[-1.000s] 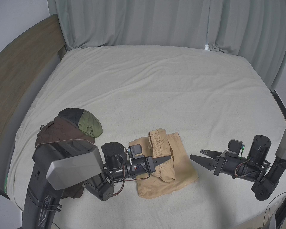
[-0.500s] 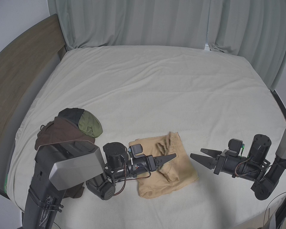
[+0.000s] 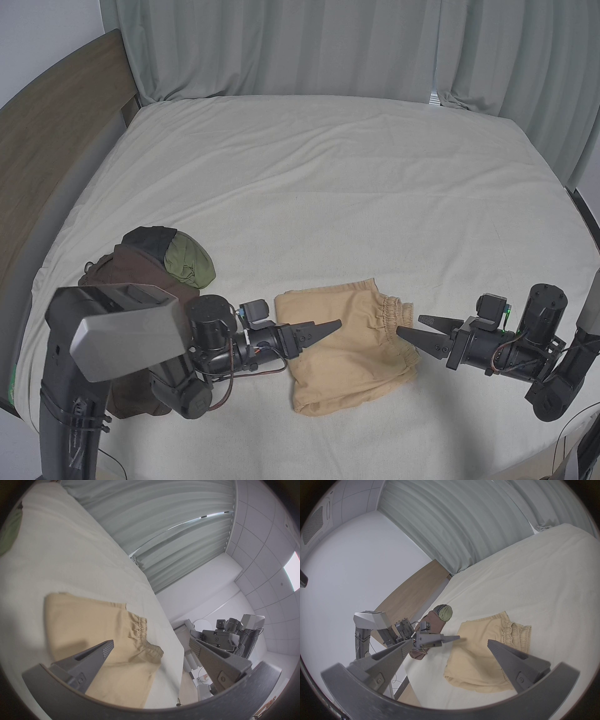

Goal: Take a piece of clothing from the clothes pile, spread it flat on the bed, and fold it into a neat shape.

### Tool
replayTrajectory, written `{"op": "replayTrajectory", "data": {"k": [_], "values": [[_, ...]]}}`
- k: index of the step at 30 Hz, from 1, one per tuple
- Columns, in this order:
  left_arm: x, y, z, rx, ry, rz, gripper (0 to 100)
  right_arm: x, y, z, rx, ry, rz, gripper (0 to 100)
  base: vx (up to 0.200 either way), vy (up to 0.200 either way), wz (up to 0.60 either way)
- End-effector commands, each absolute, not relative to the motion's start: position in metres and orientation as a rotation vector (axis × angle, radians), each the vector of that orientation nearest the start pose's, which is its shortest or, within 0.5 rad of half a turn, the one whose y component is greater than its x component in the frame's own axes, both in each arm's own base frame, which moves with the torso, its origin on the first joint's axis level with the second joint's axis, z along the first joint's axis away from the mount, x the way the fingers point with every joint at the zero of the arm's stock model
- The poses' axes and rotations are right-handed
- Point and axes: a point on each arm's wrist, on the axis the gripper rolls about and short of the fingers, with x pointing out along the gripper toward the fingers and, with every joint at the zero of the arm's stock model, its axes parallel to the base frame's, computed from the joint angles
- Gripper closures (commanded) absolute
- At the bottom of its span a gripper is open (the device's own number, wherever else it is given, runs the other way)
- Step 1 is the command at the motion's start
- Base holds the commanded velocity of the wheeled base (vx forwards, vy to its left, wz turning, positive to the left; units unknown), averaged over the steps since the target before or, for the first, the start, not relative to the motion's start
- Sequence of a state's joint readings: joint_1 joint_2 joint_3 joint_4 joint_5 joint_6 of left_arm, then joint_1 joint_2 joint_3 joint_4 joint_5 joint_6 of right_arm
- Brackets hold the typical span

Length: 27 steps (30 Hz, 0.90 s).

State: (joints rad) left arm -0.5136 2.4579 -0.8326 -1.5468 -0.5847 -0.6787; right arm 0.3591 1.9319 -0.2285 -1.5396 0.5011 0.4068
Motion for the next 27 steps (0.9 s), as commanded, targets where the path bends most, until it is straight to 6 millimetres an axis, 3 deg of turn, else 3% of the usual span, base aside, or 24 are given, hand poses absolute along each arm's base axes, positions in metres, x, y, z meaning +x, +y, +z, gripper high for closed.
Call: {"op": "replayTrajectory", "data": {"k": [1,6,15,27], "values": [[0.335,-0.175,0.035,-0.576,0.377,-0.991,0,0.235,0.101,0.079,0.392,0.351,0.815,0,0.000,0.000,0.00],[0.322,-0.130,0.066,-0.506,0.295,-0.941,0,0.233,0.105,0.078,0.390,0.364,0.828,0,0.000,0.000,0.00],[0.300,-0.068,0.094,-0.332,0.173,-0.906,0,0.230,0.109,0.077,0.387,0.369,0.844,0,0.000,0.000,0.00],[0.274,-0.028,0.134,-0.194,0.010,-0.862,0,0.226,0.108,0.071,0.388,0.409,0.836,0,0.000,0.000,0.00]]}}
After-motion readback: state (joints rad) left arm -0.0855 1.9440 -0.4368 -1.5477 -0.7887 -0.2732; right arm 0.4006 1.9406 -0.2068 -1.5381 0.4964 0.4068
